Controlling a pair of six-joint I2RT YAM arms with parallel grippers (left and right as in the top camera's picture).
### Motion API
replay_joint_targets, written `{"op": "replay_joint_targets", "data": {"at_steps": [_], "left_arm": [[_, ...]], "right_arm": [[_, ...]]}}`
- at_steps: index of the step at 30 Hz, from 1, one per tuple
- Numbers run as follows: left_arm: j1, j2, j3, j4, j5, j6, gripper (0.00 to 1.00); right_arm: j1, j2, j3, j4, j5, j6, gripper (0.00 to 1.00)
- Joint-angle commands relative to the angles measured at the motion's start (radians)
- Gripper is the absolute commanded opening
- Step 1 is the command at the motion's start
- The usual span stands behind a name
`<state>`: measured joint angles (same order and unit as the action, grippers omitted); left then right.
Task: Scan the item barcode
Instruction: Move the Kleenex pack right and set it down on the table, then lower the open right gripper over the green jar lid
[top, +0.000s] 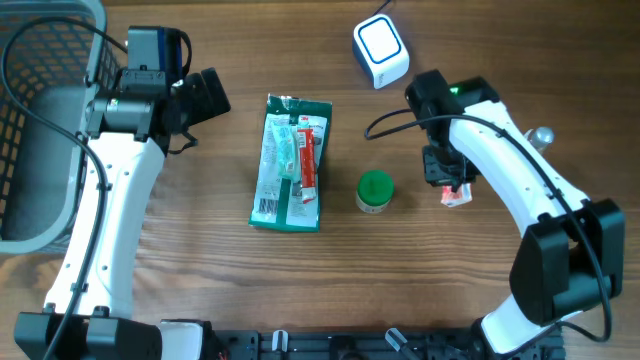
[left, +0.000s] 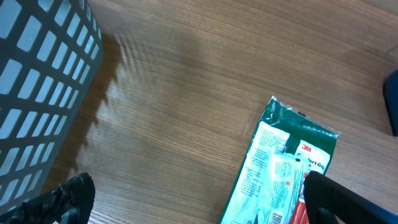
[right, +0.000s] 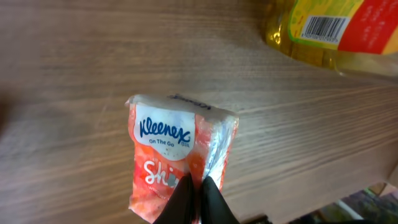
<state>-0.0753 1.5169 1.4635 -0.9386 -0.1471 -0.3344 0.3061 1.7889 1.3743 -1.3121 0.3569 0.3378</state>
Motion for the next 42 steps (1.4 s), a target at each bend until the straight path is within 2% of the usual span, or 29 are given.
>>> {"op": "replay_joint_targets", "data": {"at_steps": [1, 2, 3, 8, 9, 14, 17, 21, 25, 26, 27, 28, 30, 33, 37, 42], "left_arm": [[0.005, 0.003, 0.008, 0.003, 0.008, 0.013, 1.00], [0.005, 0.003, 0.008, 0.003, 0.008, 0.013, 1.00], [0.005, 0.003, 0.008, 0.003, 0.008, 0.013, 1.00], [0.006, 0.003, 0.008, 0.003, 0.008, 0.012, 1.00], [0.005, 0.003, 0.008, 0.003, 0.008, 0.013, 1.00], [0.005, 0.003, 0.008, 0.003, 0.008, 0.013, 1.00], [0.005, 0.003, 0.008, 0.003, 0.008, 0.013, 1.00], [0.005, 0.003, 0.008, 0.003, 0.008, 0.013, 1.00], [0.005, 0.003, 0.008, 0.003, 0.008, 0.013, 1.00], [0.005, 0.003, 0.008, 0.003, 0.008, 0.013, 1.00], [0.005, 0.003, 0.008, 0.003, 0.008, 0.013, 1.00], [0.005, 0.003, 0.008, 0.003, 0.008, 0.013, 1.00], [0.005, 0.003, 0.008, 0.003, 0.008, 0.013, 1.00], [0.005, 0.003, 0.008, 0.003, 0.008, 0.013, 1.00], [0.005, 0.003, 0.008, 0.003, 0.008, 0.013, 1.00], [0.005, 0.003, 0.008, 0.003, 0.008, 0.013, 1.00]], "right_arm": [[-0.040, 0.014, -0.039, 0.040, 0.049, 0.030, 0.05], [-0.048, 0.014, -0.045, 0.045, 0.051, 0.030, 0.05], [-0.062, 0.014, -0.049, 0.050, 0.054, 0.030, 0.12], [-0.101, 0.014, -0.052, 0.086, 0.053, 0.030, 0.57], [-0.103, 0.014, -0.052, 0.093, 0.053, 0.031, 0.62], [-0.103, 0.013, -0.043, 0.122, 0.009, 0.012, 0.62], [-0.101, 0.006, 0.023, 0.122, -0.184, -0.031, 0.56], [-0.081, -0.027, 0.070, 0.138, -0.340, -0.031, 0.47], [-0.046, -0.060, 0.072, 0.200, -0.455, -0.013, 0.49], [-0.034, -0.061, 0.072, 0.223, -0.502, -0.013, 0.53], [-0.027, -0.061, 0.072, 0.245, -0.560, -0.013, 0.73], [-0.021, -0.061, 0.071, 0.262, -0.618, -0.013, 0.98], [-0.011, -0.059, 0.061, 0.292, -0.697, -0.023, 1.00], [0.008, -0.058, 0.046, 0.319, -0.706, -0.023, 1.00], [0.039, -0.058, 0.027, 0.325, -0.647, -0.011, 1.00], [0.092, -0.058, 0.024, 0.326, -0.532, 0.088, 1.00]]}}
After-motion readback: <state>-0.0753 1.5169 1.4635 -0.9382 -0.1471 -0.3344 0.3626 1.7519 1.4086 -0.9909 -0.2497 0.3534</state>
